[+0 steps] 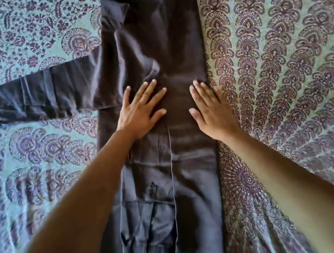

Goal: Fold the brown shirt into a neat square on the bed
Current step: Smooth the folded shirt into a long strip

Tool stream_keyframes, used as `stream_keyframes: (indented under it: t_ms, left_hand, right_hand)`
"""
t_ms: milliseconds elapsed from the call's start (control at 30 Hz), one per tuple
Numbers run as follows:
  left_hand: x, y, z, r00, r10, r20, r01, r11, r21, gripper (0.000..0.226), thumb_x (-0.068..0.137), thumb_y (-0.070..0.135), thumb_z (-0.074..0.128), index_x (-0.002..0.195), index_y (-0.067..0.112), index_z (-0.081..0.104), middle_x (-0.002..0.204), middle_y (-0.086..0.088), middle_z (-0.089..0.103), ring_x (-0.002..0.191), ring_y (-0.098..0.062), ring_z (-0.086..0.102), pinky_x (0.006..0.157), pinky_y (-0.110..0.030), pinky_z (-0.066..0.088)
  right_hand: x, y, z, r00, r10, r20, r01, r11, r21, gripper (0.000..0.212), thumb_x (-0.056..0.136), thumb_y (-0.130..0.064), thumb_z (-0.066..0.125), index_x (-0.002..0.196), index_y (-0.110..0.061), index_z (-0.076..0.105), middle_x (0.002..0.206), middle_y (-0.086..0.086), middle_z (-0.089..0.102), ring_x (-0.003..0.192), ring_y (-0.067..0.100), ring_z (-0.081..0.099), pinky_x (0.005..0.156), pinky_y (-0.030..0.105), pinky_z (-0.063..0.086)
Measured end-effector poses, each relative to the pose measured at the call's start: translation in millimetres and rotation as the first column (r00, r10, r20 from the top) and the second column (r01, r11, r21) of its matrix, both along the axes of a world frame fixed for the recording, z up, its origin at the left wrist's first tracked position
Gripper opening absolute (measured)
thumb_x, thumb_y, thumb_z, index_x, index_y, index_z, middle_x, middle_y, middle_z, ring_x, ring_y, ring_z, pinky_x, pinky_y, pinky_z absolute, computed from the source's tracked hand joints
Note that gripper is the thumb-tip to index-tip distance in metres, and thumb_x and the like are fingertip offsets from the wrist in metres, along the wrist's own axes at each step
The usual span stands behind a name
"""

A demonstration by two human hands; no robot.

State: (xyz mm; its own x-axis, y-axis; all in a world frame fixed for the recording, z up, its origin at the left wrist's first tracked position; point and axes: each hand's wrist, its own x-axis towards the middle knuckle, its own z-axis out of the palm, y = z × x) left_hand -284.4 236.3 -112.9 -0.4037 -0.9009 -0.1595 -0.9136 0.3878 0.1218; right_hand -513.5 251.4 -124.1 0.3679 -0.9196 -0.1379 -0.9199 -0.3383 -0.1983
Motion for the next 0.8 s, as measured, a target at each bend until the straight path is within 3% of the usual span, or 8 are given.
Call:
stream_keyframes:
  t_ms: [167, 267, 333, 467, 600, 667, 700, 800]
  left_hand:
    - [-18, 3, 22, 0.995, 0.088, 0.046, -0.087, 0.996, -0.023, 0.061, 0.090, 0.048, 0.014, 0.144, 0.026, 0.032, 0.155, -0.005, 0.023, 0.144, -0.023, 0.018, 0.113, -0.053, 0.003]
    - [-50, 21, 27, 0.978, -0.209, 0.019, 0.208, 0.977, 0.042, 0.061, 0.091, 0.047, 0.013, 0.144, 0.022, 0.034, 0.151, -0.005, 0.032, 0.141, -0.022, 0.026, 0.114, -0.049, 0.007]
    - [-64, 56, 16, 0.888, -0.459, 0.040, 0.456, 0.887, 0.070, 0.060, 0.093, 0.051, 0.017, 0.145, 0.023, 0.031, 0.152, -0.007, 0.031, 0.139, -0.024, 0.030, 0.114, -0.048, 0.012]
    - [-64, 172, 1, 0.723, -0.689, -0.055, 0.689, 0.712, 0.136, 0.062, 0.092, 0.056, 0.026, 0.146, 0.025, 0.026, 0.154, -0.004, 0.025, 0.141, -0.021, 0.026, 0.115, -0.048, 0.009]
    - [-51, 262, 8, 0.481, -0.859, -0.176, 0.875, 0.458, 0.158, 0.062, 0.093, 0.053, 0.032, 0.146, 0.020, 0.028, 0.153, -0.001, 0.027, 0.143, -0.017, 0.022, 0.119, -0.042, 0.000]
    - [-51, 272, 15, 0.412, -0.888, -0.201, 0.909, 0.385, 0.161, 0.060, 0.095, 0.051, 0.031, 0.146, 0.019, 0.027, 0.153, -0.001, 0.029, 0.143, -0.016, 0.021, 0.118, -0.040, 0.002]
    - [-52, 264, 19, 0.454, -0.872, -0.180, 0.890, 0.434, 0.143, 0.058, 0.096, 0.050, 0.025, 0.146, 0.019, 0.026, 0.153, -0.001, 0.029, 0.142, -0.016, 0.020, 0.118, -0.040, 0.005]
    - [-51, 215, 21, 0.776, -0.627, -0.059, 0.630, 0.768, 0.118, 0.060, 0.095, 0.049, 0.022, 0.144, 0.015, 0.031, 0.150, -0.006, 0.035, 0.138, -0.019, 0.031, 0.113, -0.041, 0.015]
  right_hand:
    - [-7, -14, 14, 0.995, 0.055, 0.088, -0.062, 0.994, 0.087, 0.067, 0.089, -0.044, 0.008, 0.147, -0.012, 0.022, 0.156, 0.005, 0.016, 0.144, 0.019, 0.013, 0.116, 0.039, 0.006]
    - [-20, -26, 22, 0.979, 0.064, 0.192, -0.096, 0.982, 0.161, 0.057, 0.093, -0.033, 0.026, 0.144, -0.010, 0.029, 0.154, 0.008, 0.022, 0.143, 0.024, 0.018, 0.117, 0.043, 0.012]
    - [-25, -32, 24, 0.983, 0.149, 0.104, -0.167, 0.967, 0.193, 0.054, 0.097, -0.026, 0.034, 0.146, -0.010, 0.022, 0.156, 0.009, 0.013, 0.144, 0.023, 0.012, 0.117, 0.041, 0.009]
    - [-20, -32, 27, 0.978, 0.173, -0.115, -0.144, 0.963, 0.227, 0.057, 0.099, -0.026, 0.032, 0.149, -0.016, 0.005, 0.158, 0.002, -0.003, 0.145, 0.017, 0.002, 0.116, 0.036, 0.002]
    - [-6, -21, 34, 0.970, 0.107, -0.216, -0.071, 0.983, 0.169, 0.057, 0.098, -0.024, 0.034, 0.149, -0.013, 0.009, 0.158, 0.006, 0.003, 0.145, 0.019, 0.005, 0.117, 0.039, 0.002]
    - [-1, -6, 38, 0.983, 0.105, -0.152, -0.085, 0.987, 0.133, 0.058, 0.097, -0.024, 0.037, 0.148, -0.009, 0.014, 0.157, 0.010, 0.009, 0.144, 0.024, 0.009, 0.116, 0.040, 0.003]
    - [1, 7, 40, 0.988, 0.125, -0.089, -0.114, 0.986, 0.118, 0.057, 0.097, -0.025, 0.038, 0.147, -0.008, 0.017, 0.156, 0.011, 0.011, 0.144, 0.025, 0.011, 0.116, 0.041, 0.005]
    - [-3, 55, 35, 0.974, 0.218, 0.057, -0.223, 0.970, 0.102, 0.057, 0.095, -0.028, 0.035, 0.146, -0.007, 0.021, 0.155, 0.012, 0.017, 0.143, 0.028, 0.017, 0.115, 0.040, 0.009]
